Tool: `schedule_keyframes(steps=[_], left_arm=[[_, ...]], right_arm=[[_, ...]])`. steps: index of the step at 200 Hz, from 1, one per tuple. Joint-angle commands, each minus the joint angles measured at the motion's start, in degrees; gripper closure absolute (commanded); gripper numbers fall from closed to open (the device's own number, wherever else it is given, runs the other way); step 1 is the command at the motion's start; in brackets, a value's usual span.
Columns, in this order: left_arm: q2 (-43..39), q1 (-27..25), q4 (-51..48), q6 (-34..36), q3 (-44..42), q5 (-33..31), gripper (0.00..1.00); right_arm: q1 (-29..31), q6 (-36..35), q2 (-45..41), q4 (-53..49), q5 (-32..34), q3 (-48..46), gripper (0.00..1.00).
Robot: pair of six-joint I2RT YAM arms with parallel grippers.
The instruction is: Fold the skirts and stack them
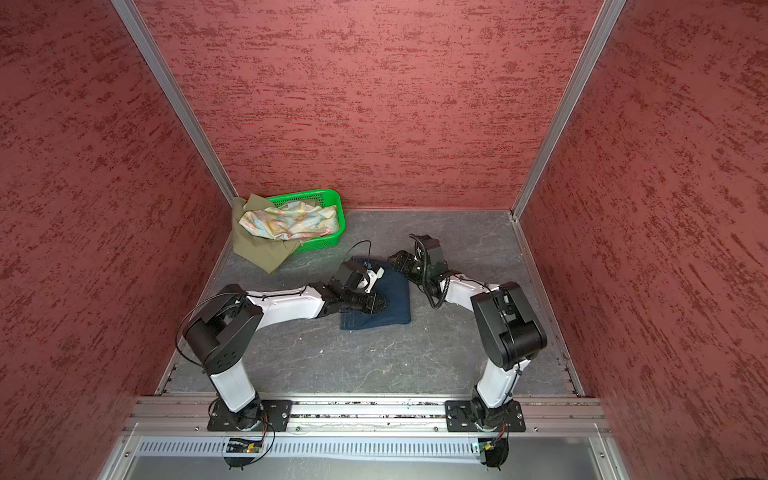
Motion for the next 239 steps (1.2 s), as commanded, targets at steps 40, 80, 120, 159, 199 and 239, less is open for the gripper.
schedule_keyframes(steps=[40, 80, 120, 159, 199, 239], left_arm=[[2.8, 2.1, 1.5, -2.8, 1.8, 4.9, 0.8], [5.0, 2.7, 2.2, -5.3, 1.7, 9.0, 0.98], [7.4, 3.2, -0.2, -5.5, 3.2, 12.2, 1.0], [9.0, 4.6, 1.0, -6.5, 2.8, 15.1, 1.0], [8.5, 5.4, 2.6, -7.1, 1.9, 16.4, 1.0], [4.3, 6.0, 1.6, -4.5, 2.0, 15.5, 0.92]], right_arm=[[-0.3, 6.4, 3.0, 8.7, -2.1, -2.6, 0.2], [-0.3, 6.9, 6.1, 7.6, 0.0, 1.0, 0.2], [-0.4, 3.4, 7.4, 1.9, 5.0, 6.5, 0.2], [-0.6, 0.8, 11.8, -0.8, 6.8, 12.7, 0.2], [-1.8, -4.0, 12.0, -4.8, 10.9, 16.1, 0.2], [-4.8, -12.3, 5.3, -8.7, 8.5, 11.2, 0.14]])
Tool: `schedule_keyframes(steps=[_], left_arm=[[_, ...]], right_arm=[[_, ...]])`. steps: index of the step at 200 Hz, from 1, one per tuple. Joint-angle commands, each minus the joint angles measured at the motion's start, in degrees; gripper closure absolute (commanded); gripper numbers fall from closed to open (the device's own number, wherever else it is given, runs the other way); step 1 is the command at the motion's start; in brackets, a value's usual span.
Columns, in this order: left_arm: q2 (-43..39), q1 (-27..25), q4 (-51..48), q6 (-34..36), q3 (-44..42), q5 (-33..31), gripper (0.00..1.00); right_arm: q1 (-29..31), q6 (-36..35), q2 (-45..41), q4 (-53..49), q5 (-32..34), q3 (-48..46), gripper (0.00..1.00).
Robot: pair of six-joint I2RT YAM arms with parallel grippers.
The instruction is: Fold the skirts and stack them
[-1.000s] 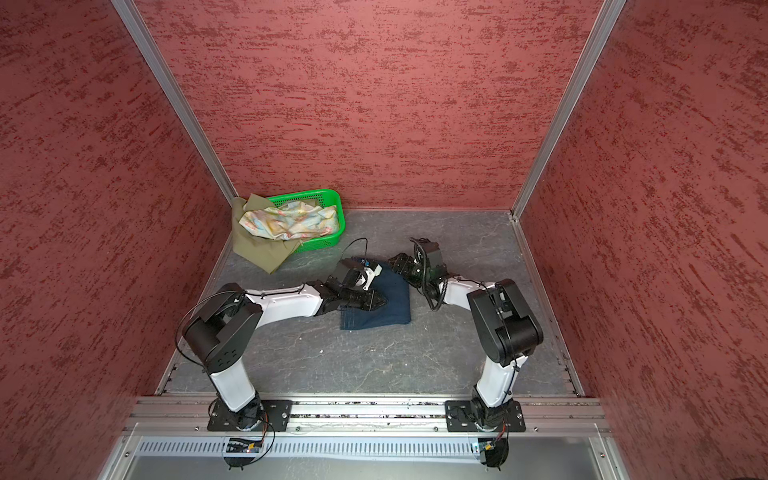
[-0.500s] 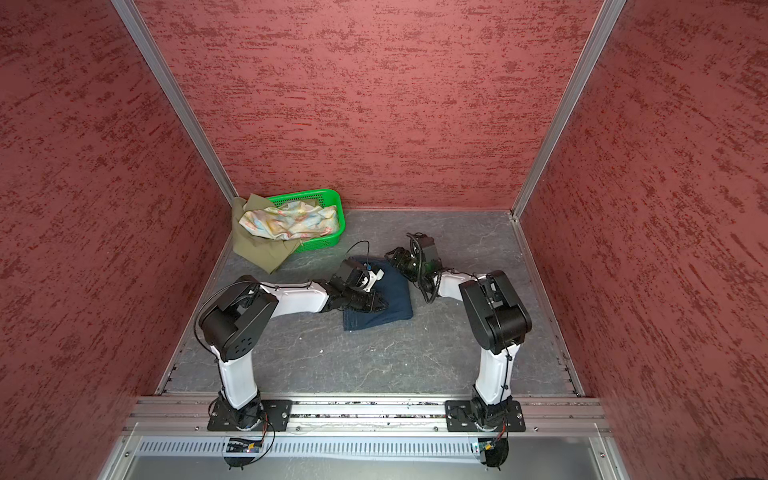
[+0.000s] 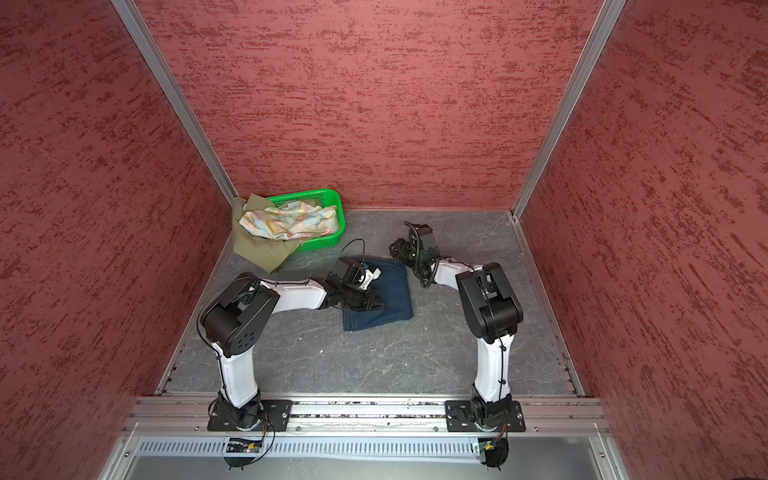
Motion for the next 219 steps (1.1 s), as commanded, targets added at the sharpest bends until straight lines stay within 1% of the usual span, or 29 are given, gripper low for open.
schedule_keyframes(steps=[1, 12, 20, 23, 42, 60, 79, 102, 120, 128, 142, 155, 175, 188, 194, 203, 212, 219], left_arm=[[-3.3, 0.6, 0.0, 2.2, -0.2, -0.1, 0.91], [-5.2, 1.3, -1.4, 2.9, 0.4, -0.7, 0.79], [-6.4, 2.1, -2.0, 3.0, 0.5, -1.3, 0.67], [-7.0, 2.5, -2.3, 3.1, 0.5, -1.5, 0.64], [-9.5, 4.7, -4.6, 4.2, 1.0, -4.4, 0.62], [-9.4, 6.9, -7.1, 5.0, 2.2, -6.2, 0.62], [-7.9, 8.5, -7.3, 4.9, 2.7, -7.6, 0.62], [-4.6, 9.8, -8.0, 4.4, 4.2, -10.5, 0.62], [-0.7, 10.2, -10.4, 4.2, 6.8, -13.0, 0.64], [1.0, 10.4, -12.0, 4.1, 8.3, -14.6, 0.67], [3.9, 10.9, -13.4, 3.9, 10.1, -15.4, 0.7], [5.6, 11.4, -13.8, 3.5, 11.1, -15.0, 0.76], [6.8, 11.5, -14.0, 3.8, 12.0, -14.3, 0.81], [7.1, 11.6, -13.8, 4.0, 12.1, -13.8, 0.83], [7.2, 11.7, -13.6, 4.0, 12.2, -13.4, 0.85], [7.3, 11.8, -13.3, 4.0, 12.2, -12.7, 0.86], [7.1, 11.9, -12.9, 3.7, 12.4, -12.1, 0.86], [6.7, 12.0, -12.1, 3.7, 12.4, -11.4, 0.86]], right_arm=[[-2.0, -6.8, -5.6, -3.8, 0.0, -2.4, 0.14], [-2.1, -9.6, -6.7, -5.4, -1.9, -3.7, 0.11], [-2.1, -11.2, -7.3, -6.6, -3.1, -4.5, 0.08], [-2.1, -11.7, -7.4, -6.8, -3.6, -5.0, 0.07], [-2.1, -13.1, -8.3, -6.7, -4.8, -8.1, 0.03], [-2.1, -13.5, -8.2, -5.2, -6.7, -10.1, 0.01], [-1.9, -13.5, -6.8, -4.2, -8.7, -10.5, 0.01], [-1.0, -13.6, -5.0, -3.1, -10.6, -10.5, 0.01], [0.2, -13.7, -3.1, -3.1, -11.8, -10.0, 0.01], [0.7, -13.9, -2.0, -3.5, -12.2, -9.5, 0.01], [1.3, -14.0, -0.2, -3.5, -12.3, -9.1, 0.01], [1.4, -13.5, 1.4, -3.0, -13.1, -8.8, 0.01], [1.5, -12.8, 3.5, -2.5, -14.6, -8.2, 0.02], [1.5, -12.7, 4.5, -2.2, -15.0, -7.7, 0.06], [1.5, -12.7, 5.1, -2.1, -15.2, -7.2, 0.1], [1.5, -12.7, 6.0, -2.1, -16.0, -6.2, 0.23], [1.5, -12.4, 6.6, -2.2, -16.0, -5.2, 0.4], [1.5, -11.8, 6.8, -1.1, -16.2, -4.8, 0.49]])
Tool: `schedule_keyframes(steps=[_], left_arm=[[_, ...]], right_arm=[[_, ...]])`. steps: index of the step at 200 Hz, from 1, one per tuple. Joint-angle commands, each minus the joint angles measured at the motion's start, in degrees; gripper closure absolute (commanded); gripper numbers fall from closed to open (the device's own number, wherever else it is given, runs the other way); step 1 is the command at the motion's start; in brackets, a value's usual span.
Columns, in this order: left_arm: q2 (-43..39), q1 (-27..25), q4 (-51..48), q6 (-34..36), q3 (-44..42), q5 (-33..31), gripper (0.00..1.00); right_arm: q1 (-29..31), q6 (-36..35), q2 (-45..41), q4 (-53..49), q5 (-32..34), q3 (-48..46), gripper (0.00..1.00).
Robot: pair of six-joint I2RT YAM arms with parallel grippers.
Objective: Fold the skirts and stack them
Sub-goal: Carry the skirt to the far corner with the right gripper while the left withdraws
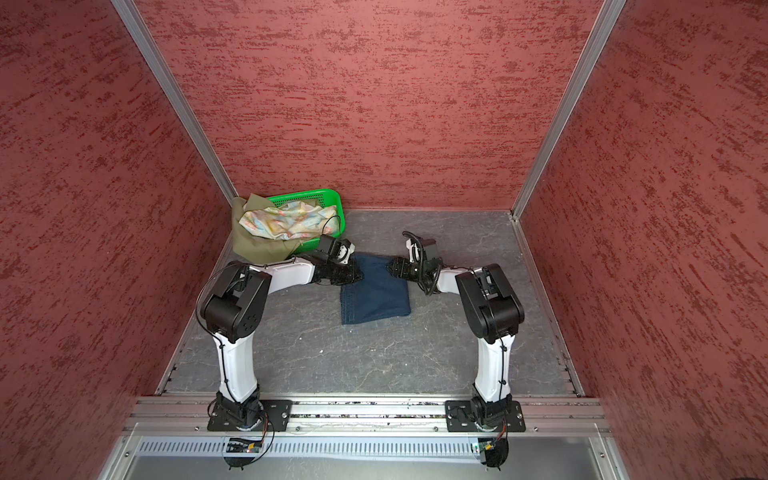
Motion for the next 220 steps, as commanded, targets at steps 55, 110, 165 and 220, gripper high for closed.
schedule_keyframes(steps=[55, 110, 165, 220], left_arm=[[-9.1, -0.7, 13.3, -2.4, -3.3, 11.5, 0.77], [-22.3, 1.7, 19.4, -7.7, -11.2, 12.8, 0.52], [-30.1, 3.2, 19.7, -9.4, -17.5, 9.7, 0.49], [-33.4, 5.4, 15.1, -9.2, -19.1, 3.7, 0.41]], right_arm=[[-0.1, 8.4, 4.1, 0.8, 2.8, 3.9, 1.0], [-9.6, 17.4, -2.2, 2.6, 13.0, -1.0, 1.0], [-21.7, 30.2, -8.2, 5.4, 28.4, -6.1, 1.0], [-24.2, 52.1, -5.1, 6.6, 44.8, -3.9, 1.0]])
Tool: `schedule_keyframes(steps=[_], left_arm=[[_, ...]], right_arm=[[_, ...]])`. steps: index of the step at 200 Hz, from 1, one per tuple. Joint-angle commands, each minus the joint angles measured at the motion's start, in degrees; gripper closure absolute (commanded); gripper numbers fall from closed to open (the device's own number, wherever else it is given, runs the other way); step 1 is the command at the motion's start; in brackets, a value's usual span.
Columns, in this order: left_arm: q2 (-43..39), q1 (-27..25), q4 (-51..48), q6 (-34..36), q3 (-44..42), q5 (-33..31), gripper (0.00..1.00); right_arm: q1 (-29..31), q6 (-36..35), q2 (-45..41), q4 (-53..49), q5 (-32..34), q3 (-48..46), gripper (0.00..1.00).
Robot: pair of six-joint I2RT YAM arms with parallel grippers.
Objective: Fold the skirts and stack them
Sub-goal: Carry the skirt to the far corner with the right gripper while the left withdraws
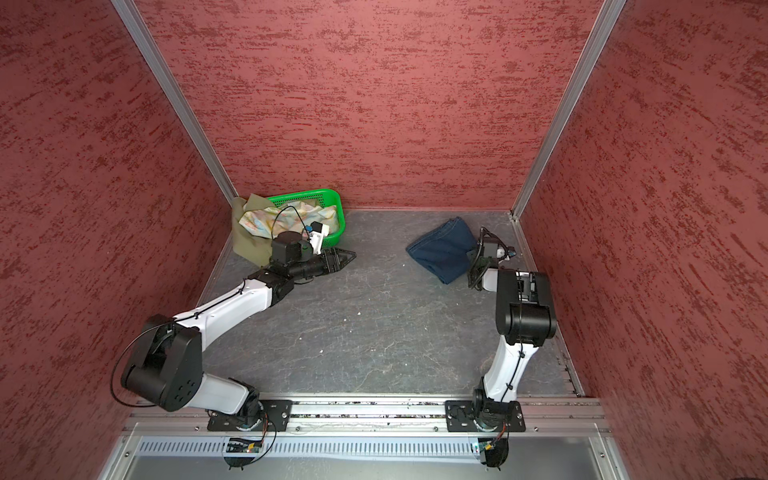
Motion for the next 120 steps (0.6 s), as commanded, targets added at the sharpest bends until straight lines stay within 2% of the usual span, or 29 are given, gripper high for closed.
schedule_keyframes(steps=[1, 27, 44, 57, 62, 67, 80, 89, 99, 120], left_arm=[[-2.2, 1.7, -2.4, 0.1, -0.7, -4.0, 0.41], [-4.3, 3.4, -4.5, -0.2, -1.1, -7.1, 0.38], [-5.1, 4.2, -6.3, 0.1, -0.5, -8.8, 0.34], [-5.2, 5.2, -8.5, 0.2, 0.6, -10.1, 0.31], [-5.2, 5.5, -9.6, 0.4, 1.2, -11.1, 0.3], [-5.2, 5.8, -10.9, 0.5, 1.9, -12.4, 0.28], [-5.1, 7.2, -14.4, 0.6, 3.9, -16.4, 0.23], [-4.7, 8.2, -17.4, 0.7, 5.8, -19.7, 0.17], [-3.5, 9.5, -21.5, 1.0, 8.9, -22.9, 0.11], [-1.3, 13.9, -26.4, 0.8, 12.6, -26.5, 0.04]], right_arm=[[0.3, 16.3, 0.9, 2.7, 11.8, 1.6, 1.0], [0.2, 27.2, 1.8, 0.5, 19.5, 1.8, 1.0], [0.1, 29.6, 2.5, 0.5, 23.2, 3.2, 1.0], [-0.4, 29.7, 4.1, -1.0, 22.6, 6.2, 1.0], [-0.8, 29.2, 4.8, -1.1, 21.6, 7.2, 0.92], [-1.1, 28.5, 5.5, -0.9, 20.3, 8.1, 0.79], [-1.9, 24.2, 6.0, 0.0, 16.3, 9.4, 0.33], [-1.8, 22.1, 5.3, -2.7, 15.0, 10.3, 0.13], [-1.8, 18.4, 4.1, -5.3, 13.6, 10.5, 0.02], [-1.7, 11.9, 1.2, -10.8, 11.9, 9.5, 0.01]])
